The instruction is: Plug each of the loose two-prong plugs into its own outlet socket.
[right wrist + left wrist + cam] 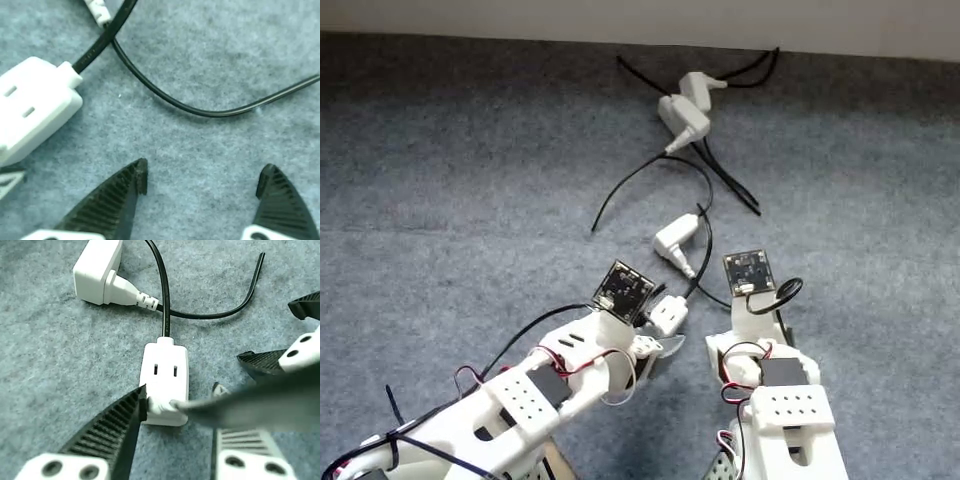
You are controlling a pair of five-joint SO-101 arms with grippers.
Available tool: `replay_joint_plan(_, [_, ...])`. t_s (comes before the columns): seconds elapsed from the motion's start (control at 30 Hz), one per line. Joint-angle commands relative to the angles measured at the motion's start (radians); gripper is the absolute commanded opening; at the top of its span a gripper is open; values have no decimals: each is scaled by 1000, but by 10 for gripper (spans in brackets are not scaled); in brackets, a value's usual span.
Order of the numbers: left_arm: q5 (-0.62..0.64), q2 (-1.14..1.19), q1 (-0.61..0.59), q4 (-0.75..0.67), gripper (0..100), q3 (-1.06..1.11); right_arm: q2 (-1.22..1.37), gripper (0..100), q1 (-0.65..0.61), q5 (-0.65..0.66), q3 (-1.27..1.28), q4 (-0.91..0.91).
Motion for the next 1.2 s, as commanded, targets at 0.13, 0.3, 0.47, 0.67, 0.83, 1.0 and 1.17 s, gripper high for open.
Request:
replay_joint_plan(0.13, [11, -196, -33, 161, 252, -2, -12, 343, -12, 8, -7, -15])
replay_joint_plan(0.3, [11, -417, -156, 193, 252, 31, -12, 343, -10, 6, -7, -15])
replay_joint_plan(0.47, [11, -668, -300, 255, 252, 68, -12, 343, -8, 5, -15, -13])
replay_joint_plan(0.67, [11, -974, -412, 634, 252, 53, -8, 344, -12, 11, -42, 30])
replay_joint_plan(0.83, [9, -1092, -538, 783, 252, 56, -7, 344, -1, 3, -229, 176])
replay_joint_plan(1.0, [5, -1059, -664, 783, 252, 91, -4, 344, -99, -104, -390, 225])
replay_joint_plan(1.17, [5, -1059, -751, 783, 252, 125, 36, 344, -265, -207, -417, 200])
